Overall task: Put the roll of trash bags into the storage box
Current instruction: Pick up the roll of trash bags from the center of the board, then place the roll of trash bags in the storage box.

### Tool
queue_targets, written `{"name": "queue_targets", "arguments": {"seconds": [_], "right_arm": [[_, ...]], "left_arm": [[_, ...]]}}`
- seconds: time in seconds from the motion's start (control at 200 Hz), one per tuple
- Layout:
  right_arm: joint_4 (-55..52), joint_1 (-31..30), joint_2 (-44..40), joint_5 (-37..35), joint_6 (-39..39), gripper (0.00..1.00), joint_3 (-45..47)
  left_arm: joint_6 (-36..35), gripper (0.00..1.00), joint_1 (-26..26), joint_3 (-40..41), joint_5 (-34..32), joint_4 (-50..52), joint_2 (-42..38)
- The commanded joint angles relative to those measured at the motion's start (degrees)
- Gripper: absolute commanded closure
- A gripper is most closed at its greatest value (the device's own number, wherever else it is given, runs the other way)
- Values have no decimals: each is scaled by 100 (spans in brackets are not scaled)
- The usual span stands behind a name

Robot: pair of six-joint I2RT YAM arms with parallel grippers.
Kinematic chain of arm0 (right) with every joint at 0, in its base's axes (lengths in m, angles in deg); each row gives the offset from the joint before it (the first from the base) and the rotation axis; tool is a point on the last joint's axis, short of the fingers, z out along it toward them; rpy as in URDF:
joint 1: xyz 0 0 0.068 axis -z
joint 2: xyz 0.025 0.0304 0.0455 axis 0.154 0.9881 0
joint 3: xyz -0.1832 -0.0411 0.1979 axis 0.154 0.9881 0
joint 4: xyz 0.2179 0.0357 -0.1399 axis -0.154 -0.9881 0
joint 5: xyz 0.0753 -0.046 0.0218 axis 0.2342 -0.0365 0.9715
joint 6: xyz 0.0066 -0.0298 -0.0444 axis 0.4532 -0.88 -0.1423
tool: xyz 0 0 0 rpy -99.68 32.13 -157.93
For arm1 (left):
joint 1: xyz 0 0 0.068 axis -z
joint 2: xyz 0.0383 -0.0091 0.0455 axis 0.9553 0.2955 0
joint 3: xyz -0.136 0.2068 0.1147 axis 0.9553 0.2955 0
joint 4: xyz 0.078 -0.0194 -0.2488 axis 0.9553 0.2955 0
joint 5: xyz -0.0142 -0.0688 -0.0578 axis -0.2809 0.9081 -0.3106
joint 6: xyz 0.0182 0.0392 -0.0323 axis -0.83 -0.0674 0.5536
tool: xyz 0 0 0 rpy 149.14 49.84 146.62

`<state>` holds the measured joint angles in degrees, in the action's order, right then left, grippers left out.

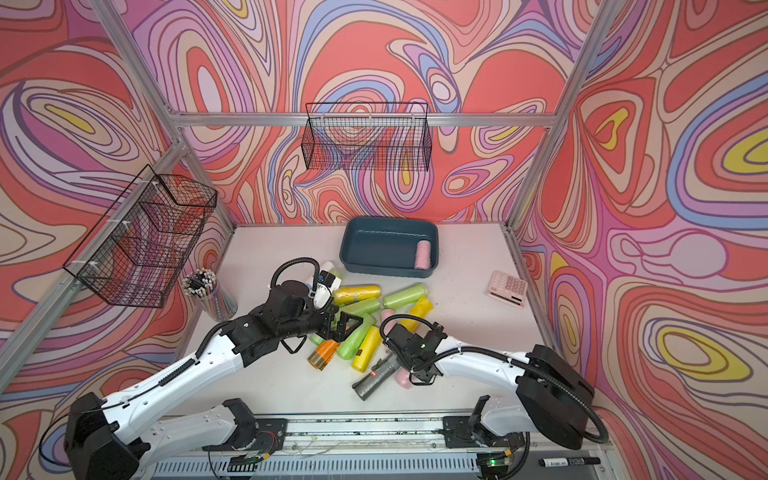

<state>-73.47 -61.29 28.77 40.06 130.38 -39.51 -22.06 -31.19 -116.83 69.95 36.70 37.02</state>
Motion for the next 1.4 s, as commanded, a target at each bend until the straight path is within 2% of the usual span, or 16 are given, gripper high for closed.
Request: {"name": "queue_targets", "arguments": {"seconds": [0.0, 0.115, 0.406, 0.516, 0.651, 0.987, 1.222, 1.392], "right_arm": [[-299, 22, 29, -373, -359, 76, -491], [-428, 134, -6, -515, -659, 78, -793], [-295, 728, 13, -328, -1698, 81, -1372], [-255, 984, 120, -329, -2140, 89, -1657], [-102, 1270, 267, -357, -2684, 90, -2042], [533, 2070, 1160, -292, -4339, 96, -3636], [486, 2157, 1970, -741, -5444, 100, -5018], [816, 2209, 2271, -760, -5996, 100, -5405]], "left_arm": [[74, 0, 21, -96, 80, 38, 70], [113, 0, 20, -138, 86, 38, 113], [223, 0, 21, -257, -10, 44, 175], [222, 0, 21, -407, 0, 42, 301], [219, 0, 15, -592, 16, 193, 465], [224, 0, 21, -1059, 334, 123, 982], [288, 0, 17, -1389, 258, -171, 1158], [471, 0, 20, -1380, 226, -485, 1072]]}}
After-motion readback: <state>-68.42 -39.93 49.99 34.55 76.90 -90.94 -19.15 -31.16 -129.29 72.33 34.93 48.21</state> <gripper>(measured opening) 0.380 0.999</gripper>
